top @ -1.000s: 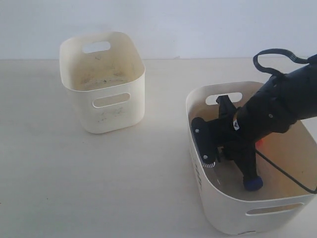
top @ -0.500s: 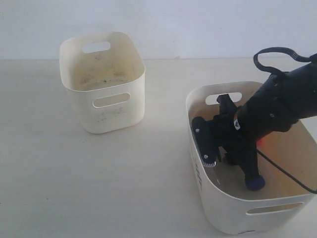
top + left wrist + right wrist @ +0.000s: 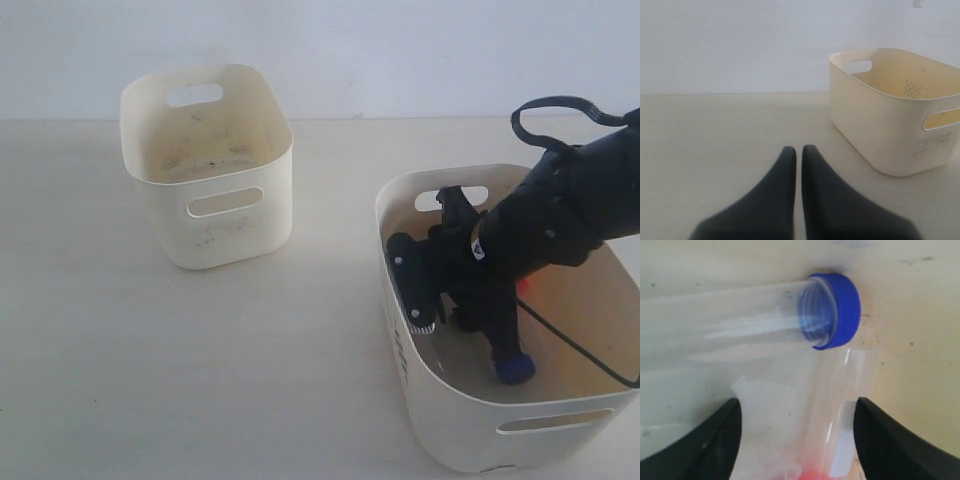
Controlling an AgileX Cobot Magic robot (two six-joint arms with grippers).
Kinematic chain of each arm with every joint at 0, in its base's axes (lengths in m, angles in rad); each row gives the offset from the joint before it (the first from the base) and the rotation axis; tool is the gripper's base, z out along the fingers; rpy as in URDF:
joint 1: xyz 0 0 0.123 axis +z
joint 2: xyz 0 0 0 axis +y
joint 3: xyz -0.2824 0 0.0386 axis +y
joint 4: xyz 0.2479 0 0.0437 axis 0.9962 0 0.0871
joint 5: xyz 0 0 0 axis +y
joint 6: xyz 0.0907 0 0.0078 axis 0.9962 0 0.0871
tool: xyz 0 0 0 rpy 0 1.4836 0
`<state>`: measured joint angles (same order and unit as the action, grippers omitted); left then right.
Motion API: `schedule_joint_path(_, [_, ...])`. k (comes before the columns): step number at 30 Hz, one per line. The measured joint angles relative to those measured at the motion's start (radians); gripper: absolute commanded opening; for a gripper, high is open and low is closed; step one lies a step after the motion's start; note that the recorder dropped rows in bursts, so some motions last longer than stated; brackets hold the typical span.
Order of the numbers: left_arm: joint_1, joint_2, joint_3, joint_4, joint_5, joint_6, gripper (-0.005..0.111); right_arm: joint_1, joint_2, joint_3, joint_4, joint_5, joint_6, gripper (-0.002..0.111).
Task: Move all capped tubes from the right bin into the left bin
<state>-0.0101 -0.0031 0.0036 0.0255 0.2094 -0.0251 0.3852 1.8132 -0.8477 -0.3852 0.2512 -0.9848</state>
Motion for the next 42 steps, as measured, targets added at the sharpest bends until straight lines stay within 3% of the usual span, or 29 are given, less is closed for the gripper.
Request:
schedule_joint_path(4, [0.000, 0.000, 0.000, 0.000, 0.000, 0.000, 0.004, -0.018, 0.000, 0.000, 0.000, -0.035, 0.028, 0.078])
schedule_joint_path(15, [0.000, 0.000, 0.000, 0.000, 0.000, 0.000, 0.004, -0.029, 0.021, -0.004, 0.000, -0.048, 0.030, 0.076])
schedule_joint_path(22, [0.000, 0.000, 0.000, 0.000, 0.000, 0.000, 0.004, -0.035, 0.055, -0.010, 0.000, -0.089, 0.026, 0.047])
schedule_joint_path(35, [0.000, 0.000, 0.000, 0.000, 0.000, 0.000, 0.004, -0.036, 0.066, -0.010, 0.000, -0.102, 0.028, 0.043])
schedule_joint_path(39, [0.000, 0.000, 0.000, 0.000, 0.000, 0.000, 0.004, -0.036, 0.070, -0.012, -0.003, -0.115, 0.028, 0.018])
schedule_joint_path(40, [0.000, 0.000, 0.000, 0.000, 0.000, 0.000, 0.004, -0.036, 0.071, -0.016, -0.003, -0.122, 0.028, 0.001])
schedule_joint_path(42, [0.000, 0.000, 0.000, 0.000, 0.000, 0.000, 0.004, -0.036, 0.072, -0.018, -0.003, -0.120, 0.028, 0.000])
